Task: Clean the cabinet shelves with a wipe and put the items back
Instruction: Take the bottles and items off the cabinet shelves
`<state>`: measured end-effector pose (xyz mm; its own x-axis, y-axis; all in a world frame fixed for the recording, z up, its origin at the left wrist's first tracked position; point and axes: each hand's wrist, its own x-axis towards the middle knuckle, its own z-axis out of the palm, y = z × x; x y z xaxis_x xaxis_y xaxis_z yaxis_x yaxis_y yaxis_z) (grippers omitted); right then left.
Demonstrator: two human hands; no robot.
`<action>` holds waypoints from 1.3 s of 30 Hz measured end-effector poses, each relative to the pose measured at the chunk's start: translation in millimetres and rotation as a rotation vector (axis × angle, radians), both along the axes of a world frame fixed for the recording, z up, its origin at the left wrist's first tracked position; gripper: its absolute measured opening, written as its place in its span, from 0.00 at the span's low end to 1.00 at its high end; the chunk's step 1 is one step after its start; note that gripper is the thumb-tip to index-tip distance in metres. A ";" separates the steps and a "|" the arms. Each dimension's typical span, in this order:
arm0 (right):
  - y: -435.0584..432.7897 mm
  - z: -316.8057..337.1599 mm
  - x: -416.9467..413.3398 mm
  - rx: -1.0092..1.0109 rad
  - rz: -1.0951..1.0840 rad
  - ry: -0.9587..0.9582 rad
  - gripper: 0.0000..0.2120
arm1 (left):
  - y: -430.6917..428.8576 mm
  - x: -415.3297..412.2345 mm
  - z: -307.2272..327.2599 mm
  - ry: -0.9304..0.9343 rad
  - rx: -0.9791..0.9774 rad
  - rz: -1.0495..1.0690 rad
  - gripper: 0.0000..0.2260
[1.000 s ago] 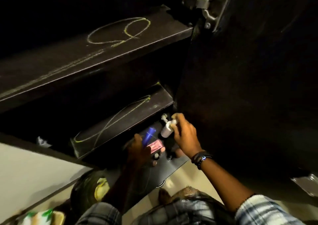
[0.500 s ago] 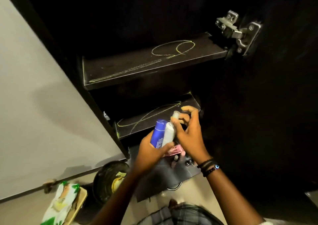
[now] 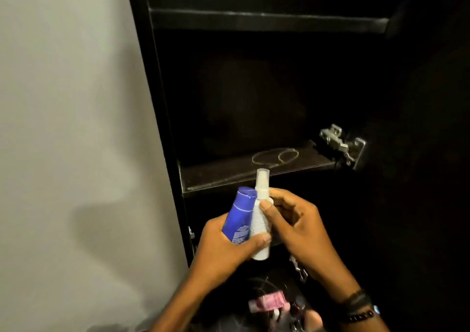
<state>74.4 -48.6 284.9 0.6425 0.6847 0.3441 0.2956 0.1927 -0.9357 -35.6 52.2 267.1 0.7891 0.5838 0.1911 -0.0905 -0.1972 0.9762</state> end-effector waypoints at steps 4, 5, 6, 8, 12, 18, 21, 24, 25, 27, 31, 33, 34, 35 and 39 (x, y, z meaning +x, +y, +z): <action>11.0 62.9 3.8 0.139 -0.051 -0.103 0.11 | 9.4 0.2 67.6 -0.138 0.139 -0.006 0.13; 13.7 78.1 3.5 0.180 -0.072 -0.113 0.12 | 11.9 0.0 81.9 -0.173 0.163 -0.002 0.15; 15.8 93.6 2.7 0.217 -0.090 -0.130 0.13 | 15.6 0.1 95.3 -0.211 0.182 0.010 0.19; 19.4 123.1 1.7 0.273 -0.108 -0.187 0.13 | 25.0 2.0 121.6 -0.271 0.178 0.028 0.26; 26.9 174.1 3.0 0.365 -0.101 -0.263 0.11 | 34.8 4.6 180.6 -0.353 0.092 -0.029 0.28; 39.7 239.5 21.4 0.500 -0.129 -0.275 0.11 | 36.8 10.4 255.9 -0.527 0.083 -0.045 0.15; 44.2 263.8 30.8 0.515 -0.137 -0.251 0.13 | 38.2 12.7 283.9 -0.514 0.164 -0.045 0.08; 42.3 263.5 33.0 0.490 -0.128 -0.252 0.15 | 38.1 14.1 283.4 -0.520 0.239 -0.021 0.07; 39.6 257.2 31.7 0.474 -0.124 -0.256 0.15 | 36.2 13.7 275.7 -0.512 0.269 -0.014 0.08; 32.6 239.3 27.7 0.455 -0.116 -0.262 0.13 | 31.7 13.6 252.3 -0.509 0.303 -0.010 0.10; 17.9 190.7 18.9 0.379 -0.080 -0.263 0.14 | 19.8 18.2 198.3 -0.479 0.317 -0.022 0.12; 9.9 163.6 15.8 0.323 -0.056 -0.243 0.14 | 12.7 20.5 169.7 -0.434 0.313 -0.045 0.11; 5.6 148.9 14.9 0.299 -0.041 -0.229 0.14 | 8.8 21.3 153.7 -0.411 0.301 -0.056 0.12; 1.2 133.2 14.4 0.274 -0.030 -0.216 0.14 | 4.9 21.8 136.7 -0.388 0.282 -0.069 0.12; -14.8 68.0 14.9 0.147 -0.025 -0.106 0.14 | -6.5 22.8 65.8 -0.265 0.170 -0.074 0.15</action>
